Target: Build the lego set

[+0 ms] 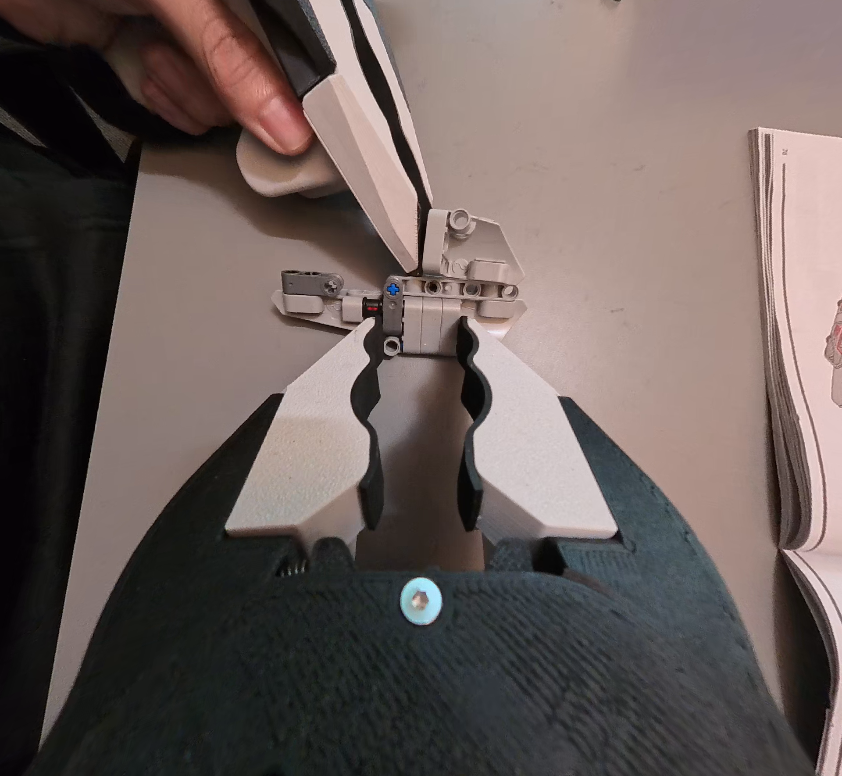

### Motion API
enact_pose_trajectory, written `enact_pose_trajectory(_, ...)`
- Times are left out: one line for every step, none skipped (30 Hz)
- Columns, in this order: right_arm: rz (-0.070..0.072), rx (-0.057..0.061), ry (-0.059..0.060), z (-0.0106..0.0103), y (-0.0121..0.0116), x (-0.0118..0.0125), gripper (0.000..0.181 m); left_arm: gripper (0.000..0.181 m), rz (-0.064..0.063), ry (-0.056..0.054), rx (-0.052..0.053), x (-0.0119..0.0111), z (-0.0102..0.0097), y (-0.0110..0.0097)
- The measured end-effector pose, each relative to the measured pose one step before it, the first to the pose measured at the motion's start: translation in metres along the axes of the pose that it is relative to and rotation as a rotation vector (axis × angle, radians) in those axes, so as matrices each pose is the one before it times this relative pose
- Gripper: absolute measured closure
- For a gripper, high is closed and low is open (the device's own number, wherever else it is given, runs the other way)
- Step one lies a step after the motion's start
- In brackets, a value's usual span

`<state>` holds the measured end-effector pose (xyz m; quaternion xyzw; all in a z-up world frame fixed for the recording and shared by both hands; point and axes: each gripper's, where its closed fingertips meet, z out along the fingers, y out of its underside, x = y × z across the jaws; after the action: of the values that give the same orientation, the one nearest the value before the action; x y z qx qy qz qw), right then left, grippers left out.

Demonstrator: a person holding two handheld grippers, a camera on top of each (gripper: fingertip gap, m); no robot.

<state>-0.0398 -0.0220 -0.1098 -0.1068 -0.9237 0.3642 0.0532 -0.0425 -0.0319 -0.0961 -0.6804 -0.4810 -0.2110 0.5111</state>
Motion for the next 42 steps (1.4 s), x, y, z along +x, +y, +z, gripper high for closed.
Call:
enact_pose_trajectory(-0.0005, -0.0015, 0.0001, -0.00017, 0.00029, 0.00008, 0.149, 0.177, 0.038, -0.0192, -0.0011, -0.00001, 0.00027, 0.00027)
enact_pose_trajectory(-0.0002, -0.0025, 0.0, -0.0002, 0.00037, -0.00008, 0.15, 0.177, 0.0428, -0.0235, -0.0029, 0.00011, 0.00016, 0.00033)
enact_pose_trajectory(0.0001, -0.0008, -0.0015, -0.00019, 0.00026, -0.00016, 0.15, 0.177, 0.0303, -0.0192, 0.0003, 0.00013, -0.00006, -0.00001)
enact_pose_trajectory(0.0009, 0.0021, -0.001, -0.00004, -0.00009, -0.00003, 0.149, 0.177, 0.0127, -0.007, 0.0015, 0.00042, -0.00025, 0.00002)
enact_pose_trajectory(0.0009, 0.0016, -0.0013, -0.00014, -0.00009, -0.00008, 0.149, 0.177, -0.0033, 0.0018, 0.0024, 0.00003, -0.00024, -0.00003)
enact_pose_trajectory(-0.0019, -0.001, 0.0008, 0.00008, -0.00002, -0.00013, 0.15, 0.177, -0.0192, 0.011, 0.0023, -0.00004, -0.00022, 0.00025)
enact_pose_trajectory(-0.0019, -0.0018, 0.0018, 0.00013, -0.00018, -0.00014, 0.15, 0.178, -0.0428, 0.0236, 0.0053, -0.00005, -0.00036, 0.00005)
enact_pose_trajectory(-0.0013, -0.0011, 0.0002, 0.0002, -0.00016, -0.00029, 0.15, 0.178, -0.0446, 0.0209, 0.0103, -0.00028, -0.00051, -0.00058)
enact_pose_trajectory(0.0038, 0.0024, 0.0007, 0.00053, -0.00043, -0.00014, 0.149, 0.178, -0.0063, 0.004, 0.0042, 0.00002, -0.00033, -0.00024)
enact_pose_trajectory(0.0014, 0.0012, 0.0009, 0.00024, -0.00033, 0.00008, 0.149, 0.178, 0.0137, -0.0093, 0.0027, 0.00006, 0.00015, 0.0)
enact_pose_trajectory(0.0002, -0.002, 0.0009, -0.00016, 0.00015, 0.0, 0.15, 0.178, 0.01, -0.0075, 0.0013, 0.00007, -0.00005, 0.00008)
enact_pose_trajectory(0.0009, -0.0012, 0.0002, -0.00007, 0.00001, 0.00004, 0.149, 0.178, -0.0005, -0.0011, 0.0023, 0.00002, -0.00002, 0.00001)
enact_pose_trajectory(0.0005, -0.0012, 0.0001, -0.00002, 0.0001, -0.00005, 0.149, 0.178, 0.0026, -0.0012, 0.0013, 0.00006, -0.00001, -0.00009)
enact_pose_trajectory(0.0014, -0.0005, -0.0007, 0.0, 0.00004, 0.0, 0.149, 0.178, 0.0103, -0.0072, 0.0011, 0.00009, 0.00003, -0.00001)
enact_pose_trajectory(0.0023, -0.0001, -0.0011, 0.00003, -0.00002, -0.00012, 0.149, 0.178, 0.0187, -0.0141, -0.0001, 0.00003, 0.00003, 0.00025)
enact_pose_trajectory(0.0013, 0.0004, -0.0018, -0.00013, 0.00012, -0.00008, 0.149, 0.177, 0.024, -0.0167, -0.0007, 0.00027, 0.0002, 0.00024)
enact_pose_trajectory(0.0007, -0.0001, -0.0025, -0.00017, 0.00019, -0.00014, 0.149, 0.177, 0.0259, -0.0179, -0.002, 0.00019, 0.00013, 0.00033)
enact_pose_trajectory(0.0002, -0.0006, -0.0024, -0.00024, 0.00029, -0.00027, 0.149, 0.177, 0.0259, -0.0185, -0.0013, -0.00005, -0.00003, 0.00018)
enact_pose_trajectory(-0.0008, 0.0001, -0.0003, -0.00001, 0.0, -0.00008, 0.149, 0.177, 0.0205, -0.0141, -0.0014, -0.00004, -0.00009, 0.00002)
enact_pose_trajectory(-0.0005, 0.0004, -0.0001, -0.00007, -0.0001, -0.00007, 0.149, 0.177, 0.0104, -0.0079, -0.0005, -0.00004, 0.00002, 0.00009)
enact_pose_trajectory(-0.0002, 0.0, -0.0008, 0.0, 0.0, -0.0001, 0.149, 0.177, -0.0005, 0.0024, -0.0017, 0.00002, -0.00002, 0.00014)
enact_pose_trajectory(-0.001, 0.0004, -0.0013, 0.00003, -0.00006, -0.00012, 0.149, 0.177, -0.0112, 0.0091, 0.001, 0.00003, 0.00005, -0.00012)
enact_pose_trajectory(-0.0029, 0.0011, -0.0001, 0.00005, -0.00028, 0.00007, 0.149, 0.177, -0.0092, 0.0109, -0.0021, 0.00013, 0.00028, 0.00009)
enact_pose_trajectory(0.0021, 0.0016, -0.0006, -0.00009, -0.00014, 0.00022, 0.149, 0.177, -0.004, 0.0111, -0.0134, -0.00004, 0.00071, 0.00108)
enact_pose_trajectory(-0.0013, 0.0022, -0.0065, -0.00022, 0.00025, -0.00015, 0.149, 0.177, -0.0013, 0.0086, -0.01, -0.00016, 0.00018, 0.00028)
enact_pose_trajectory(-0.016, 0.0084, -0.0054, 0.0001, -0.00037, -0.00004, 0.15, 0.177, -0.0037, -0.0004, -0.0003, -0.00066, 0.00021, -0.00042)
enact_pose_trajectory(-0.0199, 0.0134, 0.0016, 0.00029, -0.00081, 0.00063, 0.149, 0.177, -0.0056, -0.0045, 0.0011, -0.00102, 0.00004, -0.0005)
enact_pose_trajectory(-0.0056, 0.0159, 0.0021, 0.00062, -0.00103, 0.00081, 0.149, 0.177, -0.0044, 0.001, -0.0016, -0.00071, -0.00019, -0.00052)
enact_pose_trajectory(-0.0041, 0.0149, -0.0005, 0.00062, -0.00097, 0.00041, 0.149, 0.176, -0.0072, 0.0059, -0.003, -0.00035, 0.00001, -0.00051)
enact_pose_trajectory(-0.0045, 0.0148, -0.0029, 0.00067, -0.00089, 0.0001, 0.149, 0.177, -0.0138, 0.0073, -0.0028, -0.0004, 0.00007, -0.00057)
enact_pose_trajectory(0.0016, 0.0121, -0.006, 0.0009, -0.00104, -0.00039, 0.149, 0.177, -0.0098, 0.0073, -0.0014, -0.00048, -0.00007, -0.00073)
enact_pose_trajectory(-0.0024, 0.0135, -0.0009, 0.00085, -0.00113, 0.00024, 0.149, 0.177, -0.0055, 0.0088, -0.0004, -0.00014, -0.00024, -0.00073)
enact_pose_trajectory(-0.007, 0.0108, 0.0037, 0.00042, -0.00057, 0.00064, 0.149, 0.177, -0.0113, 0.0082, -0.0084, -0.00015, -0.00008, 0.00006)
enact_pose_trajectory(0.0073, 0.0048, -0.0023, 0.00022, -0.00012, 0.00005, 0.149, 0.177, -0.0065, 0.0041, -0.0137, -0.00037, 0.00013, 0.00028)
enact_pose_trajectory(0.0063, -0.0014, -0.0036, 0.00014, 0.00003, 0.00002, 0.149, 0.176, 0.0092, -0.0014, -0.017, -0.00104, 0.0001, 0.00065)
enact_pose_trajectory(-0.0084, 0.0025, -0.0012, 0.00046, -0.00021, -0.00002, 0.149, 0.176, 0.0139, -0.0044, -0.0214, -0.00132, 0.00021, 0.00056)
enact_pose_trajectory(0.0024, 0.0058, 0.0005, 0.00063, -0.00061, 0.00009, 0.149, 0.176, 0.008, 0.0025, -0.0198, 0.00011, 0.00045, 0.00006)
enact_pose_trajectory(0.0113, -0.0084, -0.0008, -0.00013, 0.00054, -0.00013, 0.148, 0.174, 0.0038, 0.0127, -0.0148, 0.00159, 0.00107, -0.00012)
enact_pose_trajectory(-0.0031, -0.0246, 0.001, -0.00086, 0.00116, -0.00055, 0.148, 0.172, -0.0008, 0.0119, -0.0082, 0.001, 0.00166, 0.00005)
enact_pose_trajectory(-0.0173, -0.0282, 0.0133, -0.00104, 0.00138, -0.0001, 0.149, 0.176, 0.0058, 0.0024, -0.0025, -0.0011, 0.00085, -0.00005)
enact_pose_trajectory(-0.0052, -0.0197, 0.0103, -0.00051, 0.0009, -0.00036, 0.148, 0.176, 0.0086, 0.0092, 0.0026, 0.00019, -0.0001, -0.00021)
enact_pose_trajectory(0.0052, -0.0076, 0.0028, -0.00008, 0.0003, -0.00023, 0.149, 0.176, -0.0028, 0.0057, 0.0005, 0.0, -0.00003, -0.00003)
